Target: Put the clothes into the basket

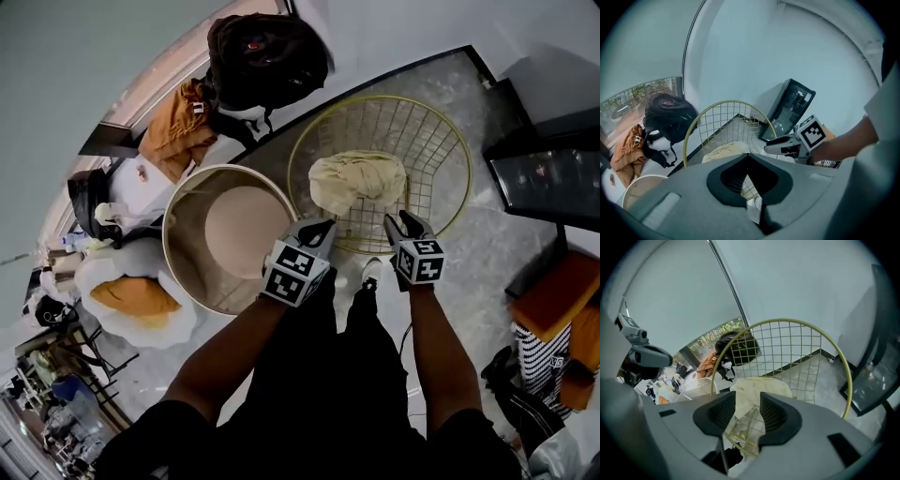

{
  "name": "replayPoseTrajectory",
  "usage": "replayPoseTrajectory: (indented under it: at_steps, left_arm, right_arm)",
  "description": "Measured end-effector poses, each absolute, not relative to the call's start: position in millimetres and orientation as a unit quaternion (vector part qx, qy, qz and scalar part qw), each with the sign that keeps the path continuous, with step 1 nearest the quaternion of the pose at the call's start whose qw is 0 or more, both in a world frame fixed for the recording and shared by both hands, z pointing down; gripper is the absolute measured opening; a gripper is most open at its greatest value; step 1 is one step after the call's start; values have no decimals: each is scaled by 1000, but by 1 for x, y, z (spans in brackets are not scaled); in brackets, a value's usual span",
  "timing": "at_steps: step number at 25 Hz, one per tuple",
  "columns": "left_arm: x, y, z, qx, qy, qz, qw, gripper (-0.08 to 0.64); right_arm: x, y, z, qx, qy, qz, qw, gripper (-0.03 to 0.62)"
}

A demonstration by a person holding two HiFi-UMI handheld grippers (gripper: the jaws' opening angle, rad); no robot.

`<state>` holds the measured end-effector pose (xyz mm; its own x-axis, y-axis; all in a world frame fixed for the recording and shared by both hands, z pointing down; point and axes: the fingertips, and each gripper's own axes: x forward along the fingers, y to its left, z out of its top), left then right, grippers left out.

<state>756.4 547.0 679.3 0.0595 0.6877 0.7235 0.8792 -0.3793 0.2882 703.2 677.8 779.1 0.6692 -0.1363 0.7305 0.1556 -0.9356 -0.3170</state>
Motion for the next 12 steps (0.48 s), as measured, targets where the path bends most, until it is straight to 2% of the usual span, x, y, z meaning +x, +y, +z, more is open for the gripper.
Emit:
replayPoseTrajectory:
  at_steps: [5,12]
  left_arm:
    - [767,548,712,-710,-543,-432,119,0]
    - [773,532,731,-698,-548,-440,136,0]
  right_arm:
    - [725,685,850,-877,-14,-449,170,213]
    - [745,697,934,-852,-31,-503,141,224]
